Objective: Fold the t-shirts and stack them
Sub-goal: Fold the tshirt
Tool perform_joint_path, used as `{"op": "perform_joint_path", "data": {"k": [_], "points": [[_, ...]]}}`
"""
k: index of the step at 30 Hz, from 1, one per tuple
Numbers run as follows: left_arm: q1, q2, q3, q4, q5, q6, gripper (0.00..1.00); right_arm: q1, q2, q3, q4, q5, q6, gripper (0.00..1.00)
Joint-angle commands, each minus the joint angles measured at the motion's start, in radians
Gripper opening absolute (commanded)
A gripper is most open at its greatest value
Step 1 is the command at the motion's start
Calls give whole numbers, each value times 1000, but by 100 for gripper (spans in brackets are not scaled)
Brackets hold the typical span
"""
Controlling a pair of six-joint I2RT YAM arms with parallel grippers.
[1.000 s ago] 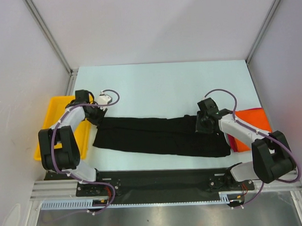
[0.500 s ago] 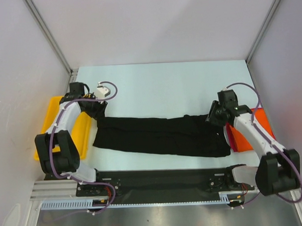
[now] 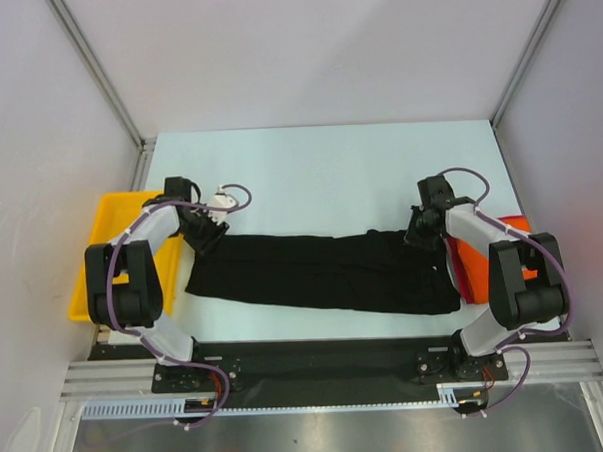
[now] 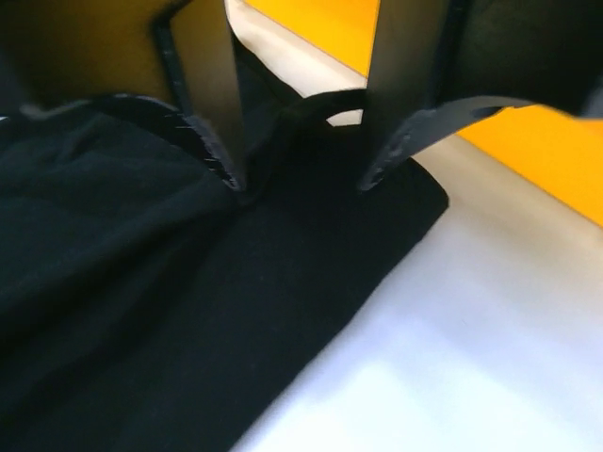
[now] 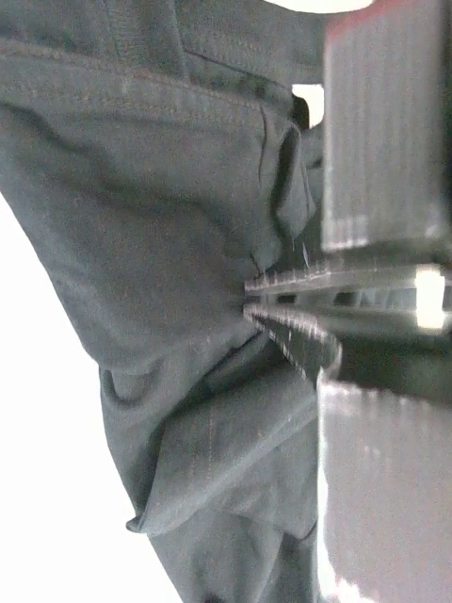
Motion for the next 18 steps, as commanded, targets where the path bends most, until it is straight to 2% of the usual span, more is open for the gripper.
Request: {"op": "perform_joint_path", "data": {"k": [1, 3, 5, 8, 13, 16, 18], "points": [[2, -5, -14, 13, -42, 84, 51, -2, 5, -4, 27, -66, 6, 9], [2, -16, -16, -10, -36, 96, 38, -4, -20, -21, 12, -68, 6, 0], [3, -37, -18, -32, -33, 110, 27, -13, -60, -33, -10, -59, 9, 0], [2, -67, -19, -53, -33, 122, 17, -27, -101, -36, -48, -48, 9, 0], [2, -102, -4, -76, -27, 127, 14, -39, -187, -21, -117, -48, -5, 0], [2, -116, 21, -85, -17, 122, 3, -42, -207, -39, -139, -52, -14, 0], [2, -117, 33, -90, -13, 118, 2, -43, -195, -65, -119, -48, -11, 28]]}}
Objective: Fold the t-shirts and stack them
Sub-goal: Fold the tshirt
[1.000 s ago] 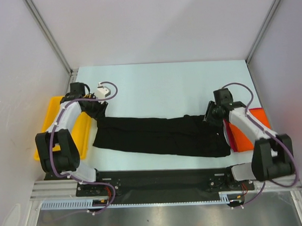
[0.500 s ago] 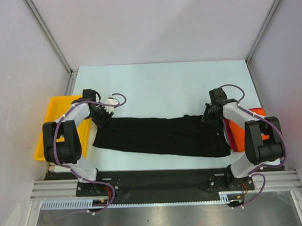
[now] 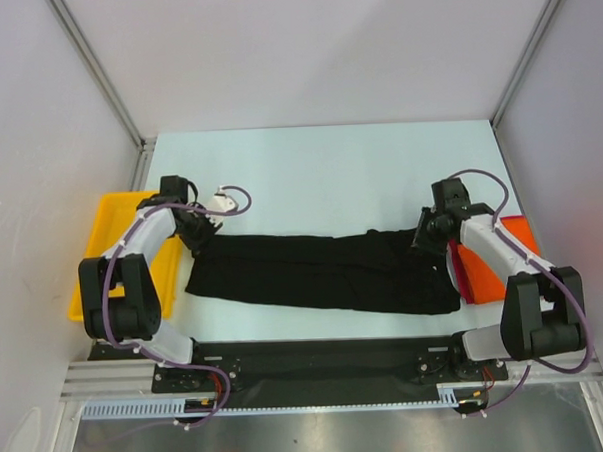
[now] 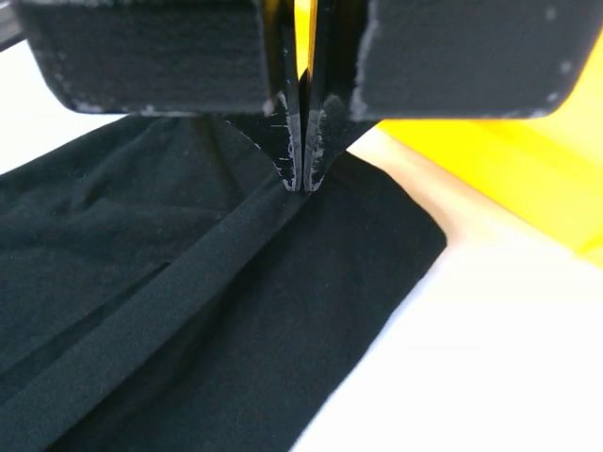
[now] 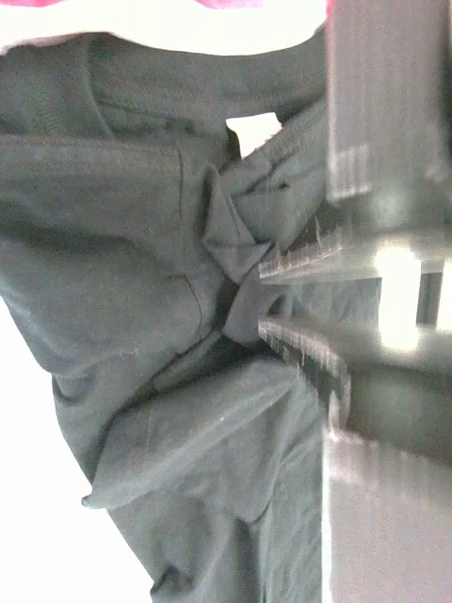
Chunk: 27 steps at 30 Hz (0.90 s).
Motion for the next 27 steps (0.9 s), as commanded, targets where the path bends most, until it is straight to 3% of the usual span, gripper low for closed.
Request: {"op": "perform_joint_path", "data": {"k": [1, 2, 8, 13, 14, 15, 27], "points": [[2, -41, 46, -16, 15, 26, 1, -6, 15, -27, 12, 4, -11, 36], [3, -41, 47, -19, 17, 23, 0, -8, 31, -30, 27, 18, -8, 43], [3, -55, 44, -30, 24, 20, 0, -18, 154, -2, 144, -34, -12, 45], [2, -69, 44, -29, 14, 12, 0, -6, 187, -22, 173, -98, -2, 25], [3, -69, 44, -30, 11, 12, 0, -8, 177, -30, 171, -104, -2, 10], [5, -75, 47, -29, 9, 13, 0, -11, 167, -32, 150, -101, -2, 2], [20, -68, 128, 138, -68, -83, 0, -107, -65, 60, -11, -81, -25, 0]]}}
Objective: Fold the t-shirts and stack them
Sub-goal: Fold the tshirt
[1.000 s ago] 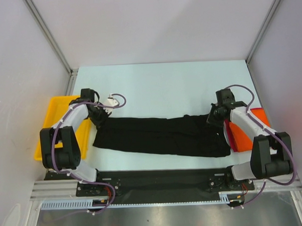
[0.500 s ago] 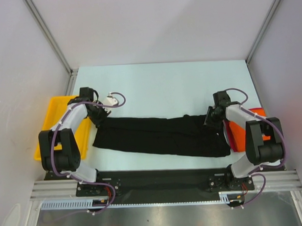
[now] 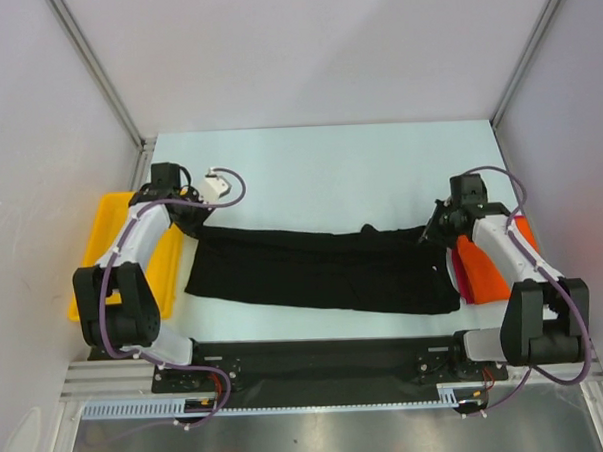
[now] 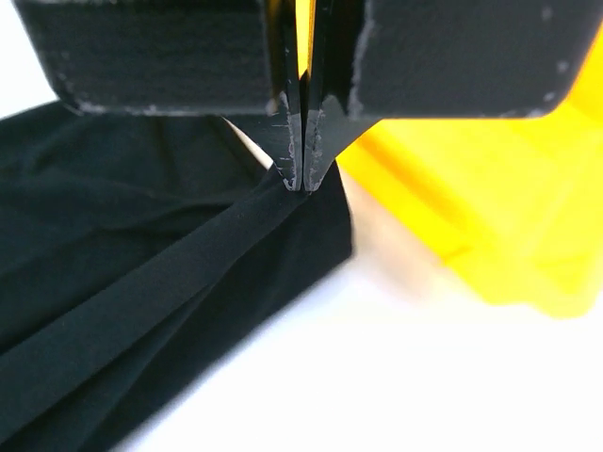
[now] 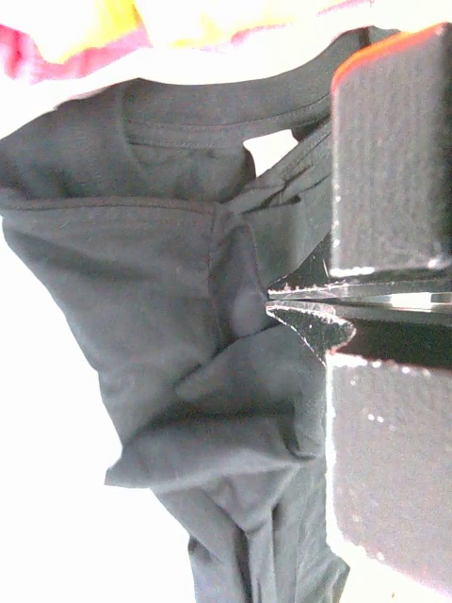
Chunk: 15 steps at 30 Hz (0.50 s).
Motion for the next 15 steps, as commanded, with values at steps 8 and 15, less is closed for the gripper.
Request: {"op": "perform_joint_path", "data": {"k": [8, 15], "points": [[-4, 121, 239, 177, -26, -121, 0, -9, 106, 242, 87, -51, -13, 0], [-10, 232, 384, 205, -24, -169, 1, -15, 227, 406, 76, 6, -87, 0]]}}
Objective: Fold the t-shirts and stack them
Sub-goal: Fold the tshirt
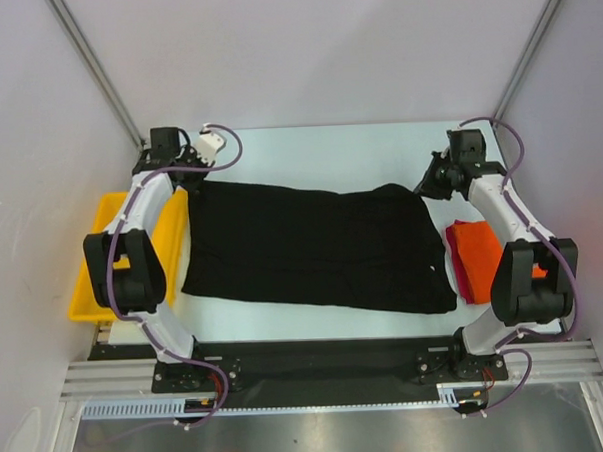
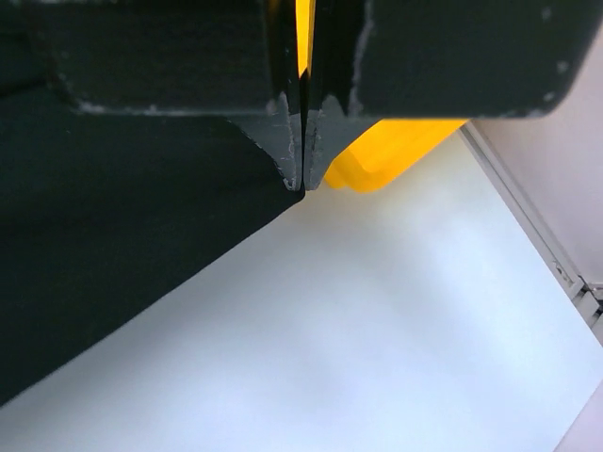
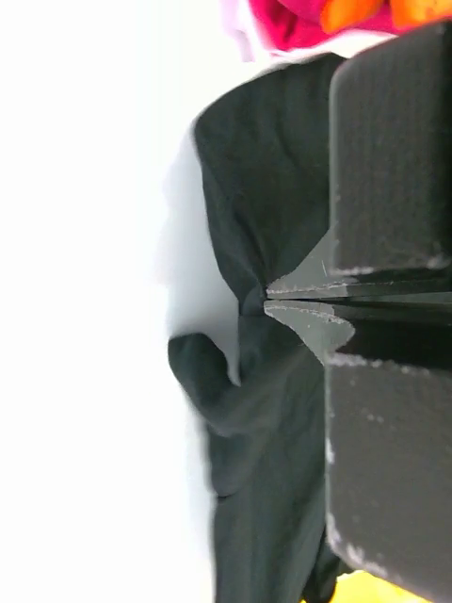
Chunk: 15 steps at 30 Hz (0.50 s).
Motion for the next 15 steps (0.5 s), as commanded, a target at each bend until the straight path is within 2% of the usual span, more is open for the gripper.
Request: {"op": "perform_joint_path", "data": {"k": [1, 3, 6, 7, 12, 15], "points": [[1, 5, 33, 62, -11, -32, 1, -6, 7, 21, 15, 28, -41, 0], [0, -13, -2, 72, -2, -23, 2, -6, -18, -44, 35, 10, -28, 0], [1, -90, -144, 72, 47, 44, 5, -7, -88, -166, 30, 11, 3, 0], [0, -111, -233, 78, 50, 92, 5, -4, -112, -198, 26, 14, 12, 0], [6, -226, -439, 73, -11, 206, 4, -6, -261, -372, -71, 63, 61, 0], [4, -236, -527, 59, -7, 241, 5, -6, -314, -470, -57, 65, 101, 0]]}}
